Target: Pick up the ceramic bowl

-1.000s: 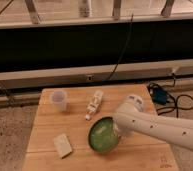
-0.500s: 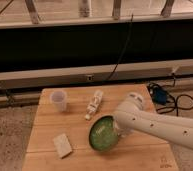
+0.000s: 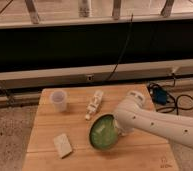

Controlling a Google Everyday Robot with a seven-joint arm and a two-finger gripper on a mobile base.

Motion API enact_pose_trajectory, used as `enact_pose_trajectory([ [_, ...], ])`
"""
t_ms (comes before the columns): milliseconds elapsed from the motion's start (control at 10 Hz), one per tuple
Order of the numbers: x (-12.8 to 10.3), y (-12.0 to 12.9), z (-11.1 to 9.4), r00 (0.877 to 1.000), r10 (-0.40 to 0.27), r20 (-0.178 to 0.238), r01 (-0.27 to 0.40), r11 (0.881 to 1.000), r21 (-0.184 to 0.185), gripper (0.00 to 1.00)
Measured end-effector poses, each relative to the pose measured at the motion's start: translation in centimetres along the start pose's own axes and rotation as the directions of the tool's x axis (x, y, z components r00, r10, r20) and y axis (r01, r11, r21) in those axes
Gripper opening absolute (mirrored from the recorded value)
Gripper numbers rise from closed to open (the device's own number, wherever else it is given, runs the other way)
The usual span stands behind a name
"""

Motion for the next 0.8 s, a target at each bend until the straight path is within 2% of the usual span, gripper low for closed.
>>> enact_pose_trajectory([
  [800, 0.92, -0.25, -1.13, 1.0, -0.016, -0.012, 0.016, 1.0, 0.001, 0.0],
])
